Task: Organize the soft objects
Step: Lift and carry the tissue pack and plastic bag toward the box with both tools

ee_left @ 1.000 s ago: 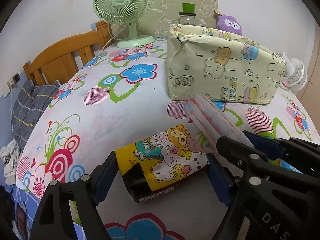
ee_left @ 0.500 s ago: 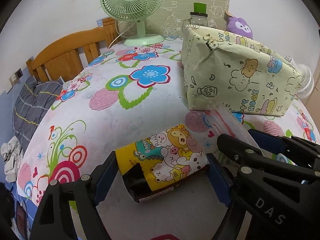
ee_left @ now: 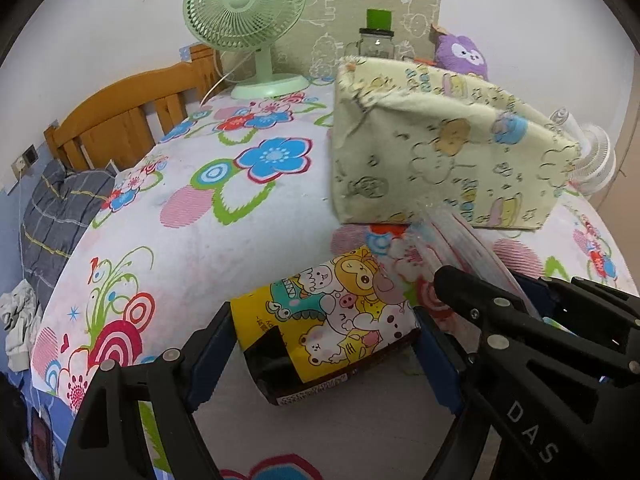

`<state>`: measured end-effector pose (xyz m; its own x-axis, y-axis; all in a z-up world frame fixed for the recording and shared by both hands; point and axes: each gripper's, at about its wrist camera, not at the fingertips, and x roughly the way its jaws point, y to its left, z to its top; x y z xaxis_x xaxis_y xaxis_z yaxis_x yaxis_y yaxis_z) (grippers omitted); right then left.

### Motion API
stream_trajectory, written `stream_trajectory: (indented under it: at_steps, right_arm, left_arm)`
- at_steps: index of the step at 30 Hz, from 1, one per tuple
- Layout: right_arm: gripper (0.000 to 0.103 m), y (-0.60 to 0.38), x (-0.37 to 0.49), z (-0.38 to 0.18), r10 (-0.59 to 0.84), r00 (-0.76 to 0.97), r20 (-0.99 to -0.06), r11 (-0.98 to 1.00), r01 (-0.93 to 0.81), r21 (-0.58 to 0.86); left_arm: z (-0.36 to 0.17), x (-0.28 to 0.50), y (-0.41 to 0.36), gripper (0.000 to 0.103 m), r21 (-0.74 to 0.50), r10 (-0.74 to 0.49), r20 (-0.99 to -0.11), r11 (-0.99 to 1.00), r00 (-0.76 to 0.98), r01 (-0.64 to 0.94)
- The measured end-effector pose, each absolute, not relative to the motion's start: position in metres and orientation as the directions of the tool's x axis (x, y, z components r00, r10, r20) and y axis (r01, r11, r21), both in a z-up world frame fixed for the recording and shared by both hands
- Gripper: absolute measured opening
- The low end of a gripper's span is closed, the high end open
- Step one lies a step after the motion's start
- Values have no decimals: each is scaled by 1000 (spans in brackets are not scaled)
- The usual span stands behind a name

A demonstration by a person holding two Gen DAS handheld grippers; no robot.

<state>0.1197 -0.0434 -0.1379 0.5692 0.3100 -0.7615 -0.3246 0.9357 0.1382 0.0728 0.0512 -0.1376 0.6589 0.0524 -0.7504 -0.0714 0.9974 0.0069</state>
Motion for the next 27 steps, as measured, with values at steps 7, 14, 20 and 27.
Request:
stream_trajectory:
  at_steps: [7, 14, 20, 27]
  right_arm:
    - [25, -62, 109, -119, 305, 614, -728, 943, -303, 140]
    - [25, -79, 97, -98, 301, 655, -693, 947, -289, 138]
    - [25, -93, 91, -80, 304, 688, -659, 948, -285, 141]
    - [25, -108, 85, -57, 292, 727, -621, 954, -271, 131]
  left_arm:
    - [-118, 65, 34, 85, 7, 44, -720, 998, 693, -56]
    - [-99, 61, 18, 85, 4, 39, -690, 999, 722, -50]
    - [-82, 59, 6, 85, 10, 40, -664, 999, 747, -45]
    - [-62, 58, -10, 85, 7, 18, -634, 1000, 773, -18]
